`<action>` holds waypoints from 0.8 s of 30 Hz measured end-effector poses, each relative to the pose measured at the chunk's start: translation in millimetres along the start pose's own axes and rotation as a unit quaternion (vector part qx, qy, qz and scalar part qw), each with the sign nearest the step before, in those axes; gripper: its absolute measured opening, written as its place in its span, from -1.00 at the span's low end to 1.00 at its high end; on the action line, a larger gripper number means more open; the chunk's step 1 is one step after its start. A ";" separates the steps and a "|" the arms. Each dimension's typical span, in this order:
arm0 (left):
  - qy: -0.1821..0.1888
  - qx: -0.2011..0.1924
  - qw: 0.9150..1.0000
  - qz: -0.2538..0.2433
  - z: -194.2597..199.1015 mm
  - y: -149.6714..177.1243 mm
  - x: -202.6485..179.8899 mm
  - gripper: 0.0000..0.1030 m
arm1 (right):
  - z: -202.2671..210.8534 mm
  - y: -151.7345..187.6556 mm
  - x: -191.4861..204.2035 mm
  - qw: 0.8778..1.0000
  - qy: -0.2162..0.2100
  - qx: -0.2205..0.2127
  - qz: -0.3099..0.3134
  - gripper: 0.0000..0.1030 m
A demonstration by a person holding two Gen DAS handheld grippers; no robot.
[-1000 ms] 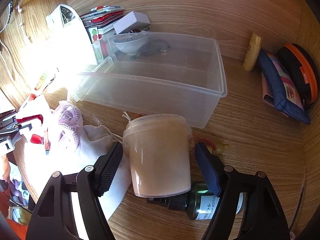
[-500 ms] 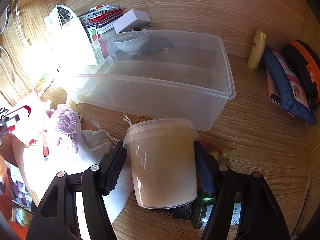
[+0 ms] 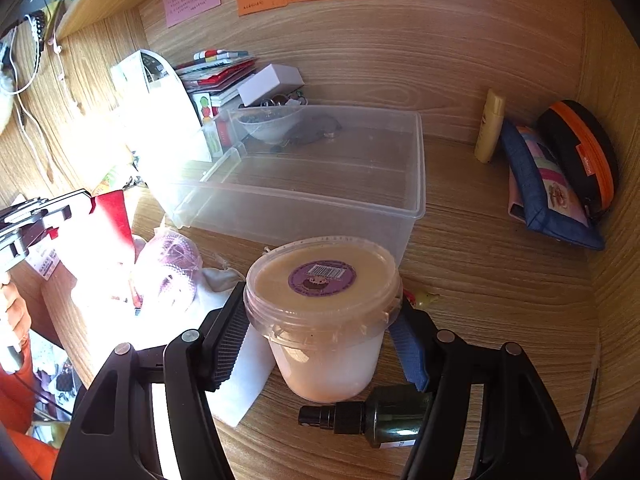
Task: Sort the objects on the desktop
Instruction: 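Lift the pouch with the left tool while the right tool carries the tub toward the clear box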
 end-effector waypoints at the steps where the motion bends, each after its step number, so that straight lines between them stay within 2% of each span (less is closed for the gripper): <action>1: 0.000 -0.004 1.000 0.000 0.8 -3.2 0.4 -0.91 | 2.7 -1.9 1.0 1.000 0.000 -0.005 0.000 0.21; 12: -0.007 -0.034 0.999 -0.010 -3.9 -34.1 3.1 -0.91 | 11.3 -28.1 9.8 0.999 -0.005 -0.035 -0.001 0.21; 15: -0.005 -0.024 1.000 -0.007 -10.2 -34.0 6.9 -0.91 | 9.3 -32.6 11.0 0.999 -0.007 -0.037 0.000 0.21; 18: 0.007 0.002 1.000 0.015 -15.8 -27.3 18.4 -0.90 | 6.9 -34.3 11.8 0.999 -0.011 -0.034 -0.003 0.21; 20: 0.007 0.022 0.999 0.028 -18.0 -19.1 29.4 -0.77 | 5.6 -33.6 12.2 0.999 -0.016 -0.030 -0.004 0.21; 21: 0.006 0.031 0.999 0.033 -18.6 -14.1 34.7 -0.59 | 4.4 -33.2 11.9 0.999 -0.018 -0.029 -0.004 0.21; 24: -0.003 0.056 0.997 0.047 -19.4 3.1 49.1 -0.25 | -0.9 -32.7 11.3 1.000 -0.021 -0.022 -0.003 0.21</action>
Point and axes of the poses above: each gripper's, at about its wrist camera, not at the fingertips, and z roughly against the way its jaws point, x to its left, y to its underside, the point moved 1 cm from there along -z, roughly the way its jaws point, and after that the axes turned 13 degrees about -x, right-handed, at the moved point
